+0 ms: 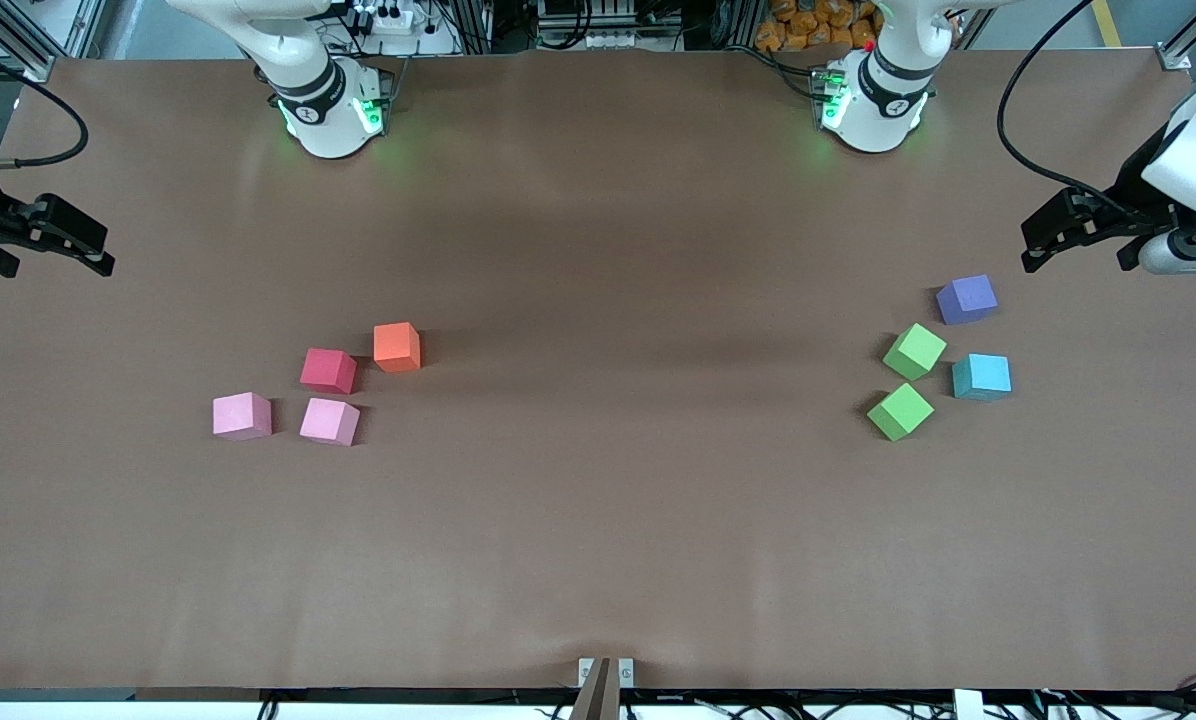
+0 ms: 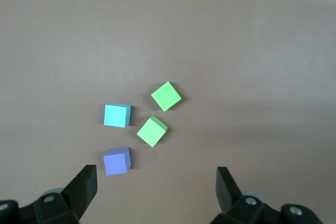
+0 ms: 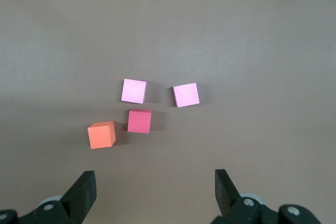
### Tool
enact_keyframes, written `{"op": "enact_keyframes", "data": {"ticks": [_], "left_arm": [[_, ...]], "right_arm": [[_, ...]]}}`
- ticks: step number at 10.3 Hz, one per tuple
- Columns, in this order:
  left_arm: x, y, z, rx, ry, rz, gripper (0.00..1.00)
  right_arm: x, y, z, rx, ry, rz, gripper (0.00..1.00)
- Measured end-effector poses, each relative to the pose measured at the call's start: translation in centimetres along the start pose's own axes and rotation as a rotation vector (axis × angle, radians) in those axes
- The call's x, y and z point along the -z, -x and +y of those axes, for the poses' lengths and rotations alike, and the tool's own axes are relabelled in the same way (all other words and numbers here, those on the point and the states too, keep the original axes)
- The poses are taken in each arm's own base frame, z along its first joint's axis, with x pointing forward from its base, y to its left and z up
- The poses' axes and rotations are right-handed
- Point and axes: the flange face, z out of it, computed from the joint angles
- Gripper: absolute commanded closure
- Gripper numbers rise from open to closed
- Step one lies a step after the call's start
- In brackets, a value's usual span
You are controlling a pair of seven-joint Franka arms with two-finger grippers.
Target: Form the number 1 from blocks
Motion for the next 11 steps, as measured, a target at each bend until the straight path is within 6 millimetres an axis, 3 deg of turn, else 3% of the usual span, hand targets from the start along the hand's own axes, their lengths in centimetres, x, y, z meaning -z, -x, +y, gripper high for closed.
{"op": "enact_keyframes", "data": {"ticks": [8, 11], "left_arm": [[-0.3, 0.0, -0.2, 0.003, -0.001, -0.007, 0.0], [-2.8, -0.9, -1.3, 0.023, -0.004, -0.055, 0.0]], "right_arm": [[-0.1, 0.0, 0.2, -0.004, 0.0, -0.001, 0.0], [-0.1, 0.0, 0.3, -0.005, 0.0, -0.002, 0.0]]}}
